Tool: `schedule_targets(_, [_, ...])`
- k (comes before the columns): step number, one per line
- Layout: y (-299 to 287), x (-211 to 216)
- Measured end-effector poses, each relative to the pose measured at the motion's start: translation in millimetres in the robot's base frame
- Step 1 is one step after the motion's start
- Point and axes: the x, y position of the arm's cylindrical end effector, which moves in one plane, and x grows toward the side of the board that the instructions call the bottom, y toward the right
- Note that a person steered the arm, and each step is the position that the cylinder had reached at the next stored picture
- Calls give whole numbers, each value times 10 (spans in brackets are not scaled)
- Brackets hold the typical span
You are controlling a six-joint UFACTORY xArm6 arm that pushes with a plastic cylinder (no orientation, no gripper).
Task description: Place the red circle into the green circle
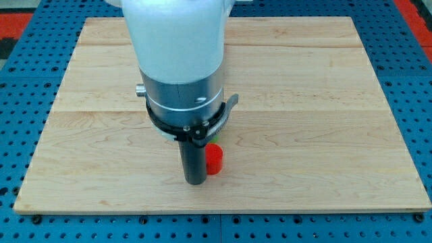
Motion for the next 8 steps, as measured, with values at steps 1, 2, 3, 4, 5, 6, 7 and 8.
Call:
schedule_targets(1, [93,123])
schedule_targets(2, [511,281])
schedule_targets(3, [588,182])
schedule_targets(4, [519,-1])
schedule_targets(5, [515,-7])
schedule_targets(6, [451,-138])
schedule_targets(7, [450,-149])
schedule_targets(8, [438,-160])
